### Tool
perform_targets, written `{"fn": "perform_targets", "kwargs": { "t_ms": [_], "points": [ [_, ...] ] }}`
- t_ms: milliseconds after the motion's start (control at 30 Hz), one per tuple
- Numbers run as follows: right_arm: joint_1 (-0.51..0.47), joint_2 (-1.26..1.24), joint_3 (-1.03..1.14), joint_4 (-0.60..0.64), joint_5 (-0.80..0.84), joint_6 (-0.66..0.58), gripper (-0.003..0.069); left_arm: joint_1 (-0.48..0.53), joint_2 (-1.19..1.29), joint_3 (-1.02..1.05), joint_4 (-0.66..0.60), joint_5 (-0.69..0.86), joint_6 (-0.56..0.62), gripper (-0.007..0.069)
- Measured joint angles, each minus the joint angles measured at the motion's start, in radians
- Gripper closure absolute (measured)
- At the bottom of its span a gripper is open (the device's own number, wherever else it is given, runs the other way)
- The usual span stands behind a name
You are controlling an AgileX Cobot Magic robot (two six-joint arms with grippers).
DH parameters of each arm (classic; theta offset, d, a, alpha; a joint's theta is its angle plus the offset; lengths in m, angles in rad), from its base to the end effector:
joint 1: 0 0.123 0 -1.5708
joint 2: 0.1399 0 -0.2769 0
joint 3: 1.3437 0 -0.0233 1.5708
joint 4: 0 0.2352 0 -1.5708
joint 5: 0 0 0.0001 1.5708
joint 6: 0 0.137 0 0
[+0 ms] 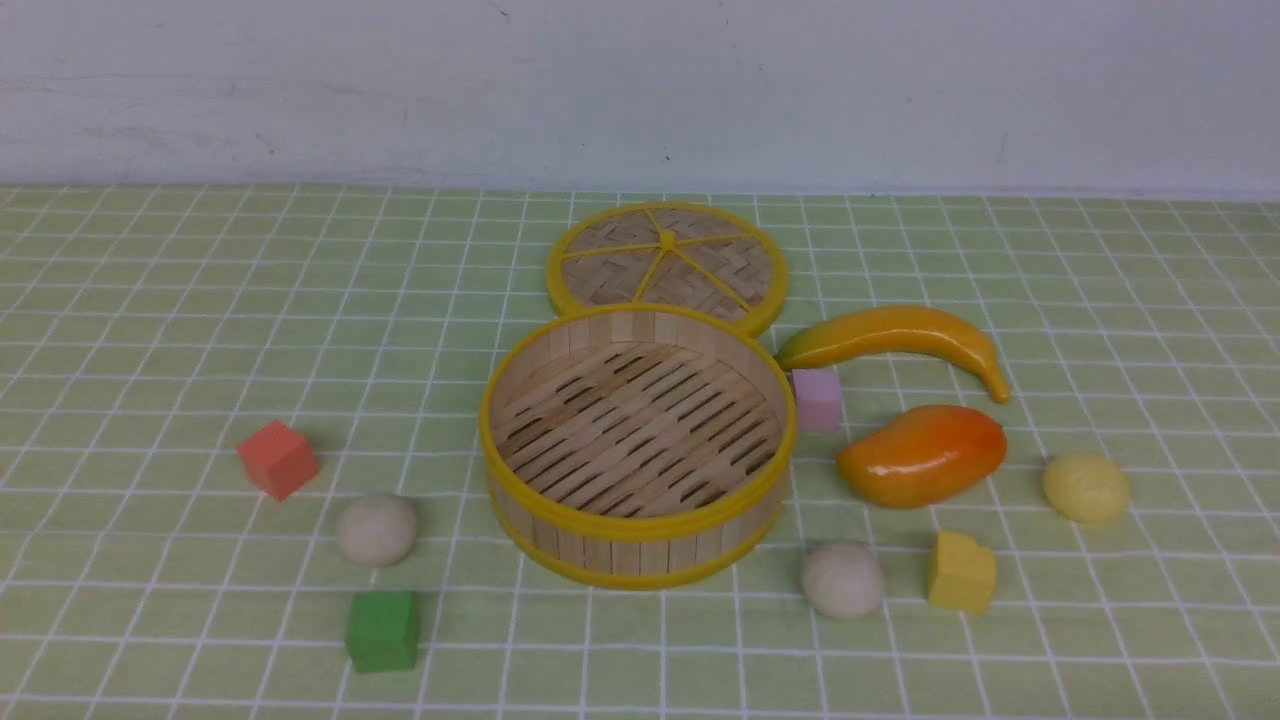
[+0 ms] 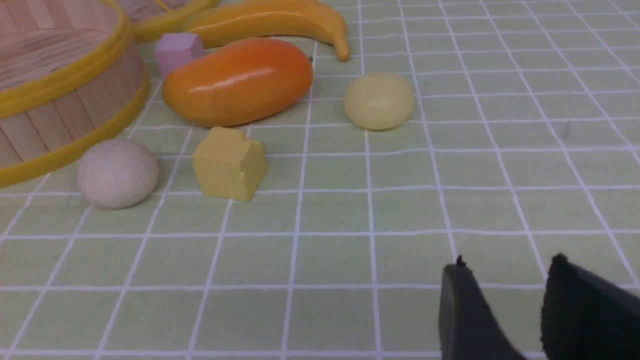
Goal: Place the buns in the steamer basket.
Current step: Use the left arm to grab a steamed stuffed bun
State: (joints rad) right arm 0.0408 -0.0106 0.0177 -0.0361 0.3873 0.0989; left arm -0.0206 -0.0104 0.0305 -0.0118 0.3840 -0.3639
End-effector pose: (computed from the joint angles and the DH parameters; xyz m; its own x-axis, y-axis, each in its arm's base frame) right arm 0.0885 0.0017 0.1593 -0.3031 0.0531 -0.9515 -0.0080 0.9983 0.0583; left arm 0.0886 -0.0024 0.1550 -0.2990 -0.3600 -0.8837 -0.0910 0.9326 -0.3492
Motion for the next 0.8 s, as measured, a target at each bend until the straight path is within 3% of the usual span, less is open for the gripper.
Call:
{"fn": "perform_targets", "kwargs": {
  "t_ms": [533, 800],
  "points": [
    [0.000, 0.000, 0.000, 0.000, 0.000, 0.000, 0.0419, 0.000, 0.000, 0.000, 0.000, -0.016, 0.000, 0.0386],
    [0.000, 0.000, 0.000, 0.000, 0.000, 0.000, 0.0419, 0.000, 0.000, 0.000, 0.000, -0.127, 0.000, 0.0386]
  ]
}}
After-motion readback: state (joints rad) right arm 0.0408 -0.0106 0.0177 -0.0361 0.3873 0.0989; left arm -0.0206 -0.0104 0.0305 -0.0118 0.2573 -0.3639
